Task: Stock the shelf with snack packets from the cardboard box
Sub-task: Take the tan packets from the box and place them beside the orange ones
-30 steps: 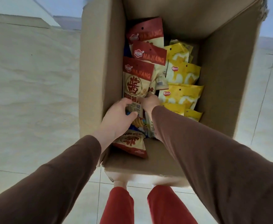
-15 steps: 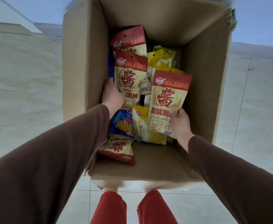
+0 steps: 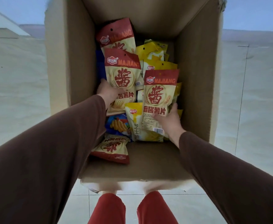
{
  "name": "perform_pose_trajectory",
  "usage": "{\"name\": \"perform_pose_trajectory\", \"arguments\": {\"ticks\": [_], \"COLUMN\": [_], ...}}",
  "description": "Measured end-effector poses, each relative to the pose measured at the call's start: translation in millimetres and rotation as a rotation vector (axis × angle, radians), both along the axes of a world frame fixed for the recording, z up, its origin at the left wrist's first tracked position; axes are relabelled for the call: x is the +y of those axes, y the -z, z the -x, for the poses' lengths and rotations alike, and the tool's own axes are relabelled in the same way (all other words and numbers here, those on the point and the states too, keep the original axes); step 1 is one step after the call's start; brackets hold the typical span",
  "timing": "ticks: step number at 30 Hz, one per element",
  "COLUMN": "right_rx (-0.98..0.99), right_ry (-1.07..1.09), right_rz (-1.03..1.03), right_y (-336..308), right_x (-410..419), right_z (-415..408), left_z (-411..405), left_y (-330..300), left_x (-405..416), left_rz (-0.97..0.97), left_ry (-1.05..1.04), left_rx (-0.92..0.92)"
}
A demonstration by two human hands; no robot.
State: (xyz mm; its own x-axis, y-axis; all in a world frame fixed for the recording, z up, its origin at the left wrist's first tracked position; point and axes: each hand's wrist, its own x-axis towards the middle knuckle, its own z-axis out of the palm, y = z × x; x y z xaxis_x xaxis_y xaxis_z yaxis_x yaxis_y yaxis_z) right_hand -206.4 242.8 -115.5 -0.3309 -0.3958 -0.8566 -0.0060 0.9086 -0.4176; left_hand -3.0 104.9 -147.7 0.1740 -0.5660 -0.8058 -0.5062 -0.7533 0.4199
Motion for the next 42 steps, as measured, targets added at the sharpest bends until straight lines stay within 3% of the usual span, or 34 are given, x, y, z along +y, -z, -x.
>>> {"name": "perform_pose_trajectory", "arguments": {"ticks": [6,11,14,20,31,42], "right_rx": [-0.300,-0.538,-0.557,-0.587,-0.129,0.168], "right_ry": [0.237,0.500,0.589,0.570,0.773,1.019], "right_rz": [0.017,0.172,0.261,0.455,0.812,0.920], "right_y": [-87.6,-205.7,-289.2,-459.7,-688.4,-798.6], "right_x": [-11.9,-15.3,-5.9,53.5,242.8,457.6], "right_z": [3.8,29.9,51.8,79.6,193.8,373.0], "left_z": [-1.2,5.3,23.3,83.0,268.1,531.0], "left_y": [-95.3,-222.4,-314.1,-478.4,-722.7,-837.0], "left_x": [-0.6,-5.8,0.6,40.3,168.6,343.4], "left_rz": [0.089,0.142,0.217,0.264,0.388,0.430], "left_ry": [-0.149,-0.104,-0.082,0.104,0.597,0.979], "left_rx": [0.140,0.254,0.310,0.432,0.727,0.972]}}
